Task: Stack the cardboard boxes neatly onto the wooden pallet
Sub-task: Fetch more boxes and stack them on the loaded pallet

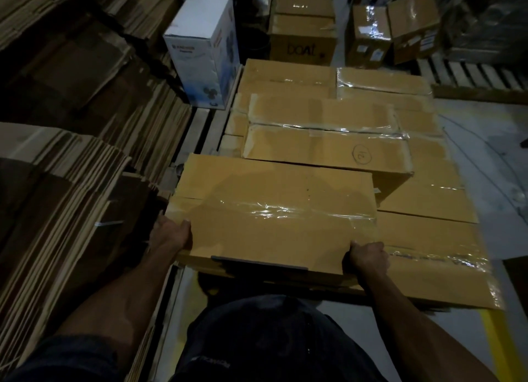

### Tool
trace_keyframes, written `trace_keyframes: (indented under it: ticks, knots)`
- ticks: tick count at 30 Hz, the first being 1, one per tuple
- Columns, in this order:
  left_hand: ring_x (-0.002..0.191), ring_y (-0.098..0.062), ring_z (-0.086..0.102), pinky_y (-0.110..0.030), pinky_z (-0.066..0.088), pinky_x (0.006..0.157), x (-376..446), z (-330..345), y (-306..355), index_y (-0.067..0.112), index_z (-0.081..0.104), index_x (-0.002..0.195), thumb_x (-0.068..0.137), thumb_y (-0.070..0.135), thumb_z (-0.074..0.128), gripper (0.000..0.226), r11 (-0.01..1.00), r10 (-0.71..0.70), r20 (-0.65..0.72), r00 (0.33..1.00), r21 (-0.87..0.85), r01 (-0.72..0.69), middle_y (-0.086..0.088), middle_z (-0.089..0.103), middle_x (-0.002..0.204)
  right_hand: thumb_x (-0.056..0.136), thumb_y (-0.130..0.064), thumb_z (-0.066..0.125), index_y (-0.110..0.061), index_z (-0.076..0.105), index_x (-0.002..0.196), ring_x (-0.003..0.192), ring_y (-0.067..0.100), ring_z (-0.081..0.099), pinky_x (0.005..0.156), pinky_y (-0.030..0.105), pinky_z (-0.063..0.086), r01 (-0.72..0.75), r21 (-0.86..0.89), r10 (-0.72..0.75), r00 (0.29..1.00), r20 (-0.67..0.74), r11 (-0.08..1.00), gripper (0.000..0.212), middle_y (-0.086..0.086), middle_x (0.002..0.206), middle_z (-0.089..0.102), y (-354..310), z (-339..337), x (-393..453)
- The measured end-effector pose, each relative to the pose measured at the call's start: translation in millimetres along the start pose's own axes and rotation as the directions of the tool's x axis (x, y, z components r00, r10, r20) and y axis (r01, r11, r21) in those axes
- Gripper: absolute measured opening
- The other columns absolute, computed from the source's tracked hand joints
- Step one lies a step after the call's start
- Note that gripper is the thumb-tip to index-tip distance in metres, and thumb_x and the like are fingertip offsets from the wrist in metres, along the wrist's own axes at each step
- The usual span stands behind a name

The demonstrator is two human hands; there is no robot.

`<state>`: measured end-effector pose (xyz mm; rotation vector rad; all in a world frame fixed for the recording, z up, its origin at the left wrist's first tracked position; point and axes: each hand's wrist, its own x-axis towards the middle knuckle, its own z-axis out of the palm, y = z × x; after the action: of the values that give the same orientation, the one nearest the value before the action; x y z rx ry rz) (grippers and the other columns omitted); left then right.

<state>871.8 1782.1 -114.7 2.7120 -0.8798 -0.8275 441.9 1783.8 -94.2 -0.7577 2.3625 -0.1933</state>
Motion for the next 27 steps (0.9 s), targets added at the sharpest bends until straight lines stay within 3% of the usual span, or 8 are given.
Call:
trace_keyframes:
  ticks: [5, 8, 12, 15, 17, 22, 27]
  knots:
    - [0.141, -0.035, 0.028, -0.044, 0.025, 0.117, -18.7, -3.2, 38.5, 0.002, 0.026, 0.149, 0.090, 0.035, 0.056, 0.074, 0.956, 0.228, 0.015, 0.974, 0.188, -0.227, -0.018, 0.030, 0.154, 0.096, -0.037, 0.052, -0.004, 0.029, 0.145, 0.131, 0.040, 0.040, 0.109, 0.052, 0.033, 0.124, -0.126, -0.127, 0.992, -0.021, 0.984, 0.064, 0.021, 0.145, 0.039, -15.7, -6.8, -10.6]
    - [0.140, -0.034, 0.028, -0.046, 0.023, 0.117, -24.5, -1.7, 75.7, 0.002, 0.032, 0.145, 0.090, 0.034, 0.054, 0.068, 0.886, 0.391, 0.050, 0.919, 0.252, -0.390, -0.016, 0.032, 0.153, 0.095, -0.036, 0.050, -0.007, 0.030, 0.147, 0.134, 0.038, 0.037, 0.111, 0.051, 0.029, 0.232, -0.189, -0.246, 0.968, -0.053, 0.954, 0.063, 0.018, 0.145, 0.039, -37.5, -12.7, -12.6]
    - [0.150, -0.028, 0.008, -0.038, 0.005, 0.121, -23.6, -2.8, 134.5, 0.005, 0.013, 0.155, 0.098, 0.036, 0.046, 0.072, 0.781, 0.532, 0.093, 0.841, 0.329, -0.531, -0.012, 0.012, 0.163, 0.094, -0.046, 0.052, -0.007, 0.029, 0.150, 0.140, 0.035, 0.032, 0.114, 0.049, 0.024, 0.296, -0.244, -0.327, 0.940, -0.096, 0.923, 0.071, 0.017, 0.152, 0.035, -74.2, -25.2, -2.4]
    - [0.150, -0.028, 0.012, -0.038, 0.007, 0.121, -14.0, -5.3, 179.8, 0.005, 0.015, 0.154, 0.098, 0.036, 0.045, 0.071, 0.723, 0.609, 0.088, 0.788, 0.347, -0.597, -0.013, 0.016, 0.162, 0.090, -0.051, 0.058, -0.007, 0.033, 0.148, 0.140, 0.035, 0.033, 0.115, 0.049, 0.026, 0.336, -0.191, -0.368, 0.914, -0.169, 0.922, 0.077, 0.017, 0.151, 0.038, -103.3, -42.1, 16.8]
    - [0.147, -0.030, 0.021, -0.040, 0.016, 0.120, -4.2, -4.2, 207.3, 0.004, 0.023, 0.151, 0.097, 0.036, 0.048, 0.067, 0.697, 0.649, 0.072, 0.757, 0.341, -0.631, -0.016, 0.025, 0.158, 0.090, -0.054, 0.059, -0.008, 0.031, 0.150, 0.141, 0.035, 0.032, 0.116, 0.049, 0.025, 0.335, -0.168, -0.365, 0.910, -0.197, 0.927, 0.080, 0.017, 0.153, 0.036, -121.3, -57.6, 36.2]
    - [0.141, -0.032, 0.030, -0.043, 0.033, 0.112, 25.1, 12.4, 258.1, 0.005, 0.027, 0.149, 0.095, 0.044, 0.052, 0.071, 0.764, 0.577, 0.086, 0.812, 0.293, -0.574, -0.015, 0.031, 0.155, 0.090, -0.061, 0.056, -0.006, 0.029, 0.150, 0.140, 0.038, 0.035, 0.114, 0.050, 0.031, 0.306, -0.174, -0.340, 0.914, -0.222, 0.936, 0.086, 0.019, 0.153, 0.036, -157.2, -85.5, 100.6]
    - [0.132, -0.039, 0.042, -0.044, 0.042, 0.098, 58.2, 54.4, 292.7, 0.000, 0.027, 0.148, 0.095, 0.044, 0.059, 0.076, 0.891, 0.435, 0.052, 0.899, 0.118, -0.438, -0.021, 0.036, 0.150, 0.086, -0.062, 0.059, -0.005, 0.026, 0.151, 0.139, 0.039, 0.035, 0.113, 0.051, 0.033, 0.329, -0.128, -0.351, 0.907, -0.234, 0.936, 0.092, 0.021, 0.153, 0.035, -186.1, -90.0, 192.0]
